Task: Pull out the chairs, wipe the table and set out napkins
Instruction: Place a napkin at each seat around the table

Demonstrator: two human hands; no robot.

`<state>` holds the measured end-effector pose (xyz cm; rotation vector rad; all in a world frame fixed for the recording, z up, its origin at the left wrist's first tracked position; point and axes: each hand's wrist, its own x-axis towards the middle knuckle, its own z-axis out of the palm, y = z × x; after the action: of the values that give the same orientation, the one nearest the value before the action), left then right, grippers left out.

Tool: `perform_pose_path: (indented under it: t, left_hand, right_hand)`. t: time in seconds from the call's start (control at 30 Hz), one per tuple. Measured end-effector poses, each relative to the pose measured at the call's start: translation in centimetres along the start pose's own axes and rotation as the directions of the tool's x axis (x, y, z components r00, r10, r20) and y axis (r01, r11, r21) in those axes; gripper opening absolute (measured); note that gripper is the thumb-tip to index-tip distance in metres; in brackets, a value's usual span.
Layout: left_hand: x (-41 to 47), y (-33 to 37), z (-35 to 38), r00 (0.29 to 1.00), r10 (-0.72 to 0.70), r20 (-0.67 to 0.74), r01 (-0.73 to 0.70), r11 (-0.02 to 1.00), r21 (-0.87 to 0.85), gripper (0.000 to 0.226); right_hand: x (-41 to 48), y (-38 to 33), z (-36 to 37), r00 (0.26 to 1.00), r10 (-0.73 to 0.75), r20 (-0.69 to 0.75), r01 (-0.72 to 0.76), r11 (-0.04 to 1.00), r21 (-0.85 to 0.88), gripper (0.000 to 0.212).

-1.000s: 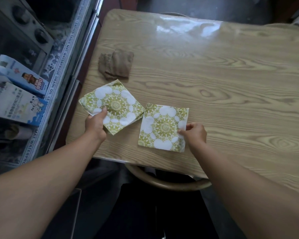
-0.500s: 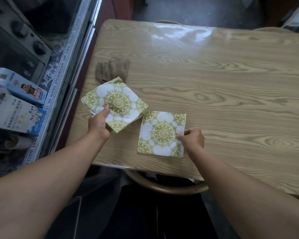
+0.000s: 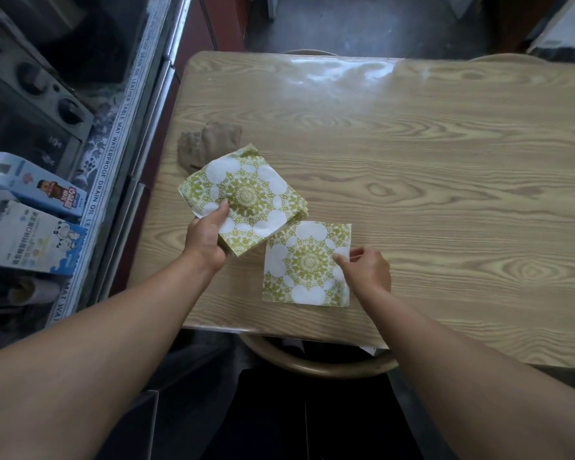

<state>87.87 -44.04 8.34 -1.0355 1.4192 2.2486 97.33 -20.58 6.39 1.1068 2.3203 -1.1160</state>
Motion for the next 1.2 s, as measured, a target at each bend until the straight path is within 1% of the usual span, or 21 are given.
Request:
perform_pose_path:
  t: [0.07, 0.1, 0.13, 0.17, 0.2, 0.23, 0.3, 0.33, 0.4, 0.47, 0.5, 0.6, 0.67, 0.73, 0.8, 0.9, 0.97, 1.03, 1.1, 1.17, 1.2]
  left_hand:
    - [-0.3, -0.7, 0.8, 0.995, -0.053, 0.08, 0.05, 0.998, 0.035, 0.033]
    - [-0.6, -1.1, 1.3, 0.987, -0.089, 0.132, 0.082, 0.995, 0.061, 0.031]
    - [-0.8, -1.5, 1.8, 0.974, -0.125, 0.187, 0.109, 0.99, 0.093, 0.029]
    - [-1.1, -1.9, 2.4, 0.957, -0.162, 0.239, 0.134, 0.983, 0.128, 0.027]
    - [-1.4, -2.4, 3.0, 0.939, -0.196, 0.283, 0.156, 0.975, 0.16, 0.027]
    - [-1.7, -2.8, 3.5, 0.922, -0.225, 0.315, 0.171, 0.967, 0.19, 0.03]
    - [-2.3, -3.7, 4.5, 0.898, -0.27, 0.347, 0.182, 0.947, 0.267, 0.038]
    - [-2.7, -4.5, 5.2, 0.894, -0.294, 0.339, 0.182, 0.928, 0.324, 0.04]
    - [-3.3, -5.9, 6.4, 0.907, -0.299, 0.295, 0.136, 0.873, 0.468, 0.035]
    - [-3.9, -7.2, 7.5, 0.922, -0.273, 0.273, 0.057, 0.796, 0.602, 0.031]
    - [-4.2, -7.8, 8.0, 0.921, -0.281, 0.272, 0.051, 0.776, 0.629, 0.03]
    - [-5.4, -9.8, 9.9, 0.888, -0.342, 0.308, 0.113, 0.81, 0.575, 0.016]
    - [-6.5, -11.4, 11.4, 0.886, -0.341, 0.314, 0.116, 0.819, 0.561, 0.016]
    - [-7.9, -13.4, 13.2, 0.898, -0.326, 0.296, 0.106, 0.813, 0.572, 0.025]
    - [-9.3, -15.5, 15.2, 0.913, -0.302, 0.273, 0.097, 0.813, 0.574, 0.036]
    - [-11.3, -18.3, 17.8, 0.934, -0.269, 0.237, 0.1, 0.83, 0.549, 0.081]
    - [-12.1, -20.0, 19.1, 0.929, -0.282, 0.24, 0.11, 0.83, 0.547, 0.089]
    - [-12.9, -21.8, 20.2, 0.915, -0.322, 0.242, 0.154, 0.834, 0.529, 0.07]
    - [-13.8, -23.3, 21.4, 0.905, -0.351, 0.24, 0.192, 0.841, 0.505, 0.044]
    - [-14.6, -24.3, 22.1, 0.901, -0.353, 0.253, 0.204, 0.859, 0.47, 0.031]
    - [-15.0, -24.9, 22.5, 0.903, -0.343, 0.26, 0.197, 0.866, 0.459, 0.027]
  right_hand:
    - [0.0, -0.2, -0.7, 0.995, -0.038, -0.094, 0.036, 0.999, -0.029, 0.037]
    - [0.1, -0.2, -1.1, 0.991, -0.044, -0.128, 0.044, 0.999, 0.002, 0.034]
    - [0.4, -0.1, -1.5, 0.991, -0.032, -0.131, 0.043, 0.995, 0.087, 0.033]
    - [0.6, -0.1, -2.1, 0.996, 0.006, -0.09, 0.015, 0.972, 0.235, 0.035]
    - [0.7, -0.1, -2.7, 0.998, 0.062, 0.005, -0.058, 0.908, 0.416, 0.039]
    - [0.7, 0.0, -3.3, 0.986, 0.108, 0.13, -0.163, 0.804, 0.571, 0.044]
    - [0.7, 0.3, -4.7, 0.933, 0.14, 0.332, -0.345, 0.611, 0.712, 0.051]
    - [0.9, 1.0, -5.4, 0.917, 0.142, 0.371, -0.382, 0.575, 0.723, 0.053]
    - [1.4, 2.2, -6.5, 0.917, 0.116, 0.382, -0.37, 0.608, 0.702, 0.057]
    - [1.5, 3.3, -7.6, 0.939, 0.097, 0.33, -0.308, 0.664, 0.681, 0.055]
    - [1.6, 4.0, -8.2, 0.951, 0.09, 0.295, -0.274, 0.683, 0.677, 0.052]
    - [2.0, 6.3, -10.4, 0.974, 0.077, 0.211, -0.198, 0.733, 0.65, 0.029]
    - [2.2, 7.9, -12.0, 0.98, 0.092, 0.177, -0.185, 0.749, 0.636, 0.033]
    - [2.7, 9.7, -13.7, 0.982, 0.119, 0.144, -0.183, 0.754, 0.631, 0.037]
    - [3.4, 11.8, -15.6, 0.983, 0.137, 0.124, -0.185, 0.745, 0.641, 0.028]
    - [4.4, 14.9, -18.5, 0.986, 0.117, 0.12, -0.166, 0.755, 0.634, 0.017]
    - [5.0, 16.5, -20.3, 0.983, 0.12, 0.14, -0.182, 0.755, 0.63, 0.019]
    - [5.5, 17.9, -22.2, 0.976, 0.128, 0.176, -0.212, 0.741, 0.637, 0.035]
    - [6.0, 19.4, -23.8, 0.97, 0.129, 0.205, -0.234, 0.725, 0.648, 0.042]
    - [6.3, 20.1, -24.9, 0.97, 0.118, 0.214, -0.232, 0.723, 0.651, 0.047]
    - [6.4, 20.6, -25.6, 0.972, 0.109, 0.208, -0.22, 0.73, 0.647, 0.045]
